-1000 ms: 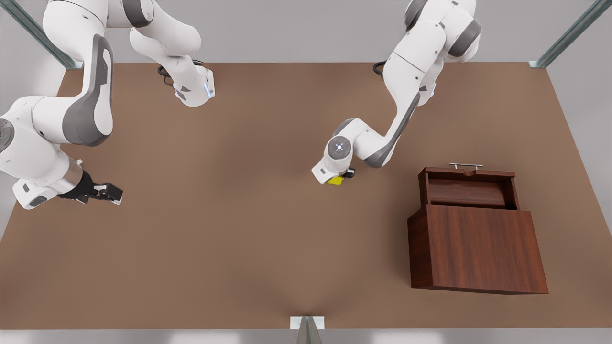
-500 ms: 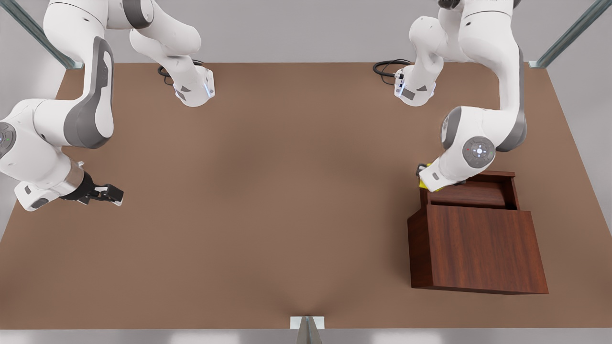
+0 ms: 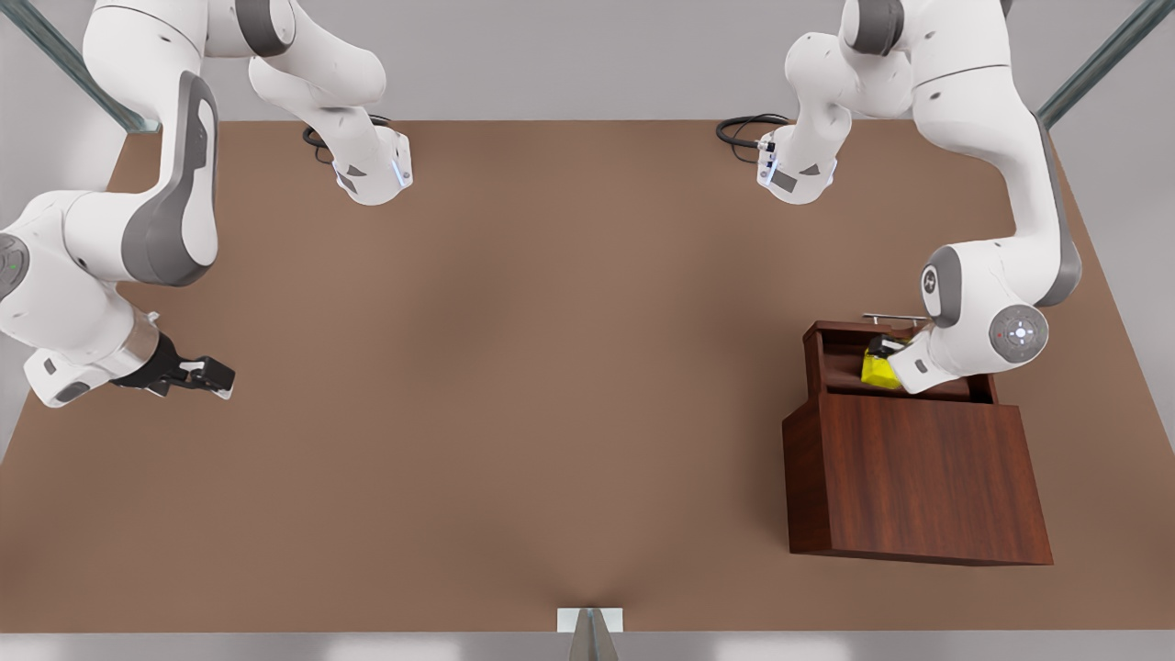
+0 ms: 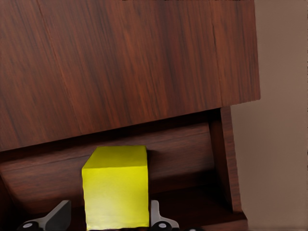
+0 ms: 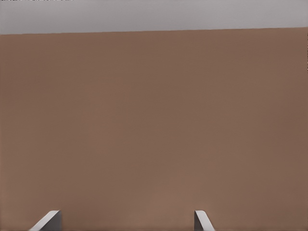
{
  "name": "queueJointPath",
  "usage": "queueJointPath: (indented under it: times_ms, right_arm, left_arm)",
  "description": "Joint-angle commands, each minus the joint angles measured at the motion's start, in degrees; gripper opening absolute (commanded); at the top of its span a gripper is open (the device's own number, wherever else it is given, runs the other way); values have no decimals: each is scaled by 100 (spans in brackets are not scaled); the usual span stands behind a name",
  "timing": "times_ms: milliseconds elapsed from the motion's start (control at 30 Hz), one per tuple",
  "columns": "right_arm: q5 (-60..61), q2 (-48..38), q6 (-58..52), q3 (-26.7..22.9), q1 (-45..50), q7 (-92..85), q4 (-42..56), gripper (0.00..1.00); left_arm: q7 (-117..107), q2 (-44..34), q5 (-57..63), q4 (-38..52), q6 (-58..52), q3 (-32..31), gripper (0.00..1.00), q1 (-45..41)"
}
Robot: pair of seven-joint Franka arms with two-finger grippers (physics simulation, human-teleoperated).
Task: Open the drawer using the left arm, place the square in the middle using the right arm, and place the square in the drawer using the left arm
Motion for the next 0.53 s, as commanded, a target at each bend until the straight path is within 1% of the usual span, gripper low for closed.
queueJointPath:
  times_ms: [0, 33, 100, 200, 233, 267, 300, 333, 400, 500]
  right_arm:
    - [2, 0, 0, 2, 1, 0, 0, 100]
    - [-7, 0, -9, 2, -8, 0, 0, 100]
    - [-7, 0, 0, 2, 1, -9, 0, 100]
    - [2, 0, 0, 2, 10, 0, 0, 100]
    - [2, 0, 0, 2, 1, 0, 0, 100]
    - [2, 0, 0, 2, 1, 0, 0, 100]
    - [2, 0, 0, 2, 1, 0, 0, 100]
    - [2, 0, 0, 2, -8, 0, 0, 100]
    - [-7, 0, 0, 2, -8, 0, 0, 100]
    - [2, 0, 0, 2, -8, 0, 0, 100]
  left_arm:
    - [0, 0, -72, 1, -10, 3, 100, -2]
    - [-18, -71, -72, 44, -80, 3, 100, -2]
    - [-70, 8, -81, 835, -1081, 3, 100, 7]
    - [-623, 0, -81, 1688, -1223, -76, 100, -11]
    - [-1036, -290, -28, 1741, -1214, -532, 100, 261]
    - [-1353, -492, 59, 1741, -1205, -1313, 100, 832]
    - [-1635, -791, 542, 1732, -1135, -2316, 100, 1596]
    - [-1644, -967, 780, 1732, -1117, -3054, 100, 2238]
    - [-1679, -1125, 833, 1715, -1065, -3512, 100, 2679]
    - [-1705, -1108, 833, 1723, -1065, -3539, 100, 2697]
